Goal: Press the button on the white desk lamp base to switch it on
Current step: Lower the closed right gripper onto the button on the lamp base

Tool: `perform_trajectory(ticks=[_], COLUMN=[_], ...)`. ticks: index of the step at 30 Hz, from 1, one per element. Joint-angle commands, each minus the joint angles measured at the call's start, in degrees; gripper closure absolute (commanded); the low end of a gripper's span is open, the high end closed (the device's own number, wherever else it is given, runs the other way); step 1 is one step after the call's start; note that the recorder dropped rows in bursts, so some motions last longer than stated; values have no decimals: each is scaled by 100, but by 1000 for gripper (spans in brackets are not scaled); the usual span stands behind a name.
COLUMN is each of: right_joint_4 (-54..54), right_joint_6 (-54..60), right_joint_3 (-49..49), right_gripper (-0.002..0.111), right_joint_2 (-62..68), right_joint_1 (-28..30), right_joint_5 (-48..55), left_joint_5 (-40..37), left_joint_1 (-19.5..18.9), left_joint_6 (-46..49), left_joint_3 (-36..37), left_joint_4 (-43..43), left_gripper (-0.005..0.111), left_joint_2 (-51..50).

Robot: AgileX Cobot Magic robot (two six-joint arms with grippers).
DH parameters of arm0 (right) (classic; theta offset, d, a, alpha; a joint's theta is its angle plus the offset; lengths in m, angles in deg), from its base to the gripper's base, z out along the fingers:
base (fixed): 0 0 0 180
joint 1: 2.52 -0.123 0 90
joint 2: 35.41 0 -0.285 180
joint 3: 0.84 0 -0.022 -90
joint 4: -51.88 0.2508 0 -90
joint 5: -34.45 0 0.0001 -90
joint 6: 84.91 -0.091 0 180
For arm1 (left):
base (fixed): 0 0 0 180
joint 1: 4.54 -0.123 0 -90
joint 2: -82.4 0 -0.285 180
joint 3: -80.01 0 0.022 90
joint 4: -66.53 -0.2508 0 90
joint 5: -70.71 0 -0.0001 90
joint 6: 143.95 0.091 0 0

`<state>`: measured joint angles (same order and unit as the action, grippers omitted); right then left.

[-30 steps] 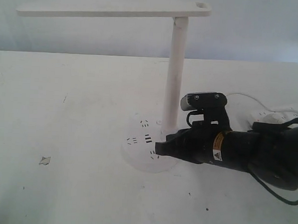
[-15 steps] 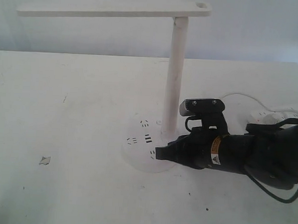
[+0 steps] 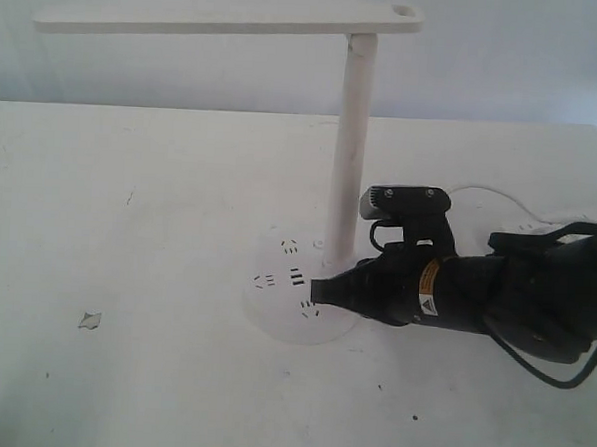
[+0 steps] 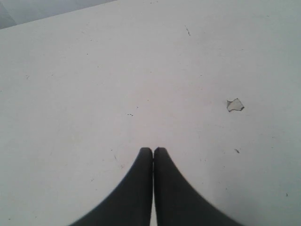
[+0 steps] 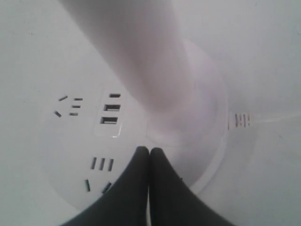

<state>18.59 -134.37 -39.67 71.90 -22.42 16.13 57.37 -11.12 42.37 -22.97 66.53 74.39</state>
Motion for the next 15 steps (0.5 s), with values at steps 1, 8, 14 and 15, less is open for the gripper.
perform_trajectory(ticks=[1,8,14,15], right_joint_4=[-39,-127,-127,-127], right_joint_6=[-25,-25,13,13], right_joint_3=[32,121,255,255], right_gripper=[108,108,108,108], right_joint_2=[3,3,3,3], right_joint_1=[-5,-264,-293,-293], right_joint_5=[194,181,765,779], left_joint_5=[6,6,6,6], left_joint_1=[-15,-15,-15,-15], left_joint_6=[-6,-6,-6,-6], left_joint_3=[19,19,19,19], left_joint_4=[33,33,33,33], left_gripper=[107,107,107,107], left_joint_2=[22,22,22,22])
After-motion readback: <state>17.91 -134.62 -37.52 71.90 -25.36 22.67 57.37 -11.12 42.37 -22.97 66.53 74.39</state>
